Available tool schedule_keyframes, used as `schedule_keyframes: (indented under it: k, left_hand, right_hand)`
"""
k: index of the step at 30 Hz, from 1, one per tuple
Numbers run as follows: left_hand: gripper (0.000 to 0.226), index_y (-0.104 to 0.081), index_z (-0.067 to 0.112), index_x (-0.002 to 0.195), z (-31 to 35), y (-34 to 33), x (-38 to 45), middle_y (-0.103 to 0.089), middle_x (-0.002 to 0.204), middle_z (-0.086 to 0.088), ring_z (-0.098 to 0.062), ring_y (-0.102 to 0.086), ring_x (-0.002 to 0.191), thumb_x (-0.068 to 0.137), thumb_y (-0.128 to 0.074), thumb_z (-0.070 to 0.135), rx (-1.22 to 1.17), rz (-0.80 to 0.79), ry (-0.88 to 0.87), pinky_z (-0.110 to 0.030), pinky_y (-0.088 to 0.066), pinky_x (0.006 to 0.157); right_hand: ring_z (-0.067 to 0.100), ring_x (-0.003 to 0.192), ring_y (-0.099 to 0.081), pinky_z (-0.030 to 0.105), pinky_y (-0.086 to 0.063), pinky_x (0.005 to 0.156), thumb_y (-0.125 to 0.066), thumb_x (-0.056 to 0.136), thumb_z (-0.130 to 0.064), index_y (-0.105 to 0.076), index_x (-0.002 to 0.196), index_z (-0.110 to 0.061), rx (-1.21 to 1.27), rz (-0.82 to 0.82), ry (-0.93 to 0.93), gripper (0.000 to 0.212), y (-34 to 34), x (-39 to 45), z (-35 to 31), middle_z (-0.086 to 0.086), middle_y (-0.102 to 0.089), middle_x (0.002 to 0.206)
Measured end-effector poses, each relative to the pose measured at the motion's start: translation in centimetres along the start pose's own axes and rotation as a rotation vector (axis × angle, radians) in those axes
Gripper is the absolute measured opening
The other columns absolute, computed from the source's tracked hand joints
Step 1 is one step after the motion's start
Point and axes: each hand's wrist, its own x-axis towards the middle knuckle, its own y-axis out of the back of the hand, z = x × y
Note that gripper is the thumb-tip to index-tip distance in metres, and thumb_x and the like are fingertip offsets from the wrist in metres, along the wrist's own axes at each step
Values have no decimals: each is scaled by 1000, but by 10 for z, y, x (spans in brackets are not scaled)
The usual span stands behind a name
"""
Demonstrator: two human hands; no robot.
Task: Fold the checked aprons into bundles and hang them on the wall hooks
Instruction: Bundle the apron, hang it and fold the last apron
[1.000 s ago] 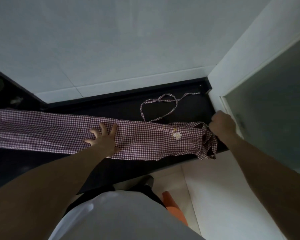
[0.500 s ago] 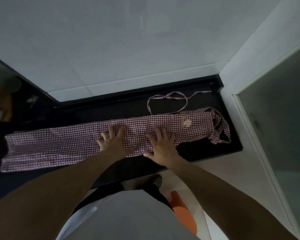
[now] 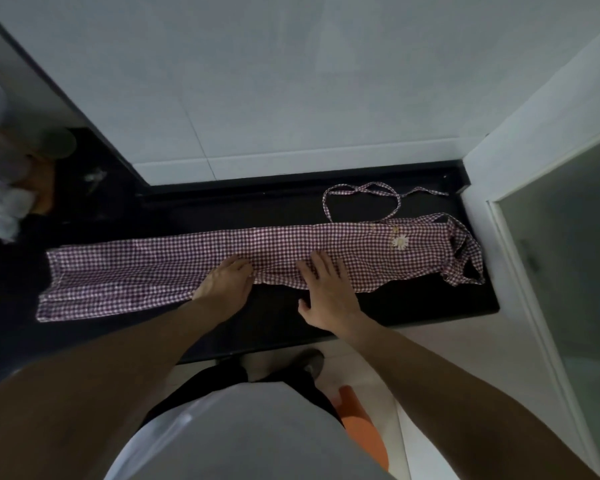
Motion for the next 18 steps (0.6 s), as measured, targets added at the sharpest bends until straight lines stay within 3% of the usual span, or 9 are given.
schedule_keyframes:
  k: [2, 4, 8, 11, 15, 18]
  left_hand:
    - [22, -66, 4, 99, -1, 6, 2, -66, 101, -14, -35, -64, 93, 97, -53, 21, -80, 17, 73, -48, -56, 78]
    - [25, -65, 5, 105, -4, 12, 0, -65, 105, -14, -33, -65, 93, 98, -53, 26, -91, -24, 90, -46, -56, 79]
    - [64, -37, 11, 147, -11, 16, -9, -43, 145, -9, -26, -45, 130, 90, -64, 25, 158, -216, 21, -47, -47, 101]
    - [73, -26, 16, 152, -19, 20, -16, -31, 152, -5, -25, -34, 137, 89, -62, 16, 306, -249, 122, -45, -42, 105]
    - [57, -36, 12, 148, -49, 30, -30, -29, 157, -8, -29, -34, 139, 94, -52, 7, 347, -224, 206, -44, -47, 102]
    - [41, -54, 11, 135, -74, 41, -39, -44, 149, -7, -28, -46, 129, 95, -47, 6, 369, -175, 266, -41, -49, 97]
  right_hand:
    - [30, 146, -24, 49, -23, 120, -65, 86, -34, -31, 148, -19, 80, 30, -89, 72, 5, 7, -8, 10, -27, 155]
    - [27, 136, -38, 45, -36, 112, -66, 87, -21, -43, 138, -18, 97, 68, -176, 56, 9, 14, -8, 7, -41, 144]
    - [23, 116, -56, 38, -47, 98, -60, 90, -14, -58, 127, -18, 261, 115, -217, 37, 18, 21, 5, 3, -61, 125]
    - [21, 97, -65, 31, -49, 83, -60, 91, -13, -65, 119, -18, 324, 116, -238, 29, 27, 19, 16, 3, -69, 108]
    - [23, 113, -60, 37, -47, 101, -59, 91, -8, -62, 127, -17, 237, 60, -289, 37, 24, 15, 21, 4, -64, 124]
    - [22, 130, -48, 36, -37, 112, -57, 92, -4, -63, 132, -15, 199, 73, -300, 42, 10, 5, 19, 2, -54, 140]
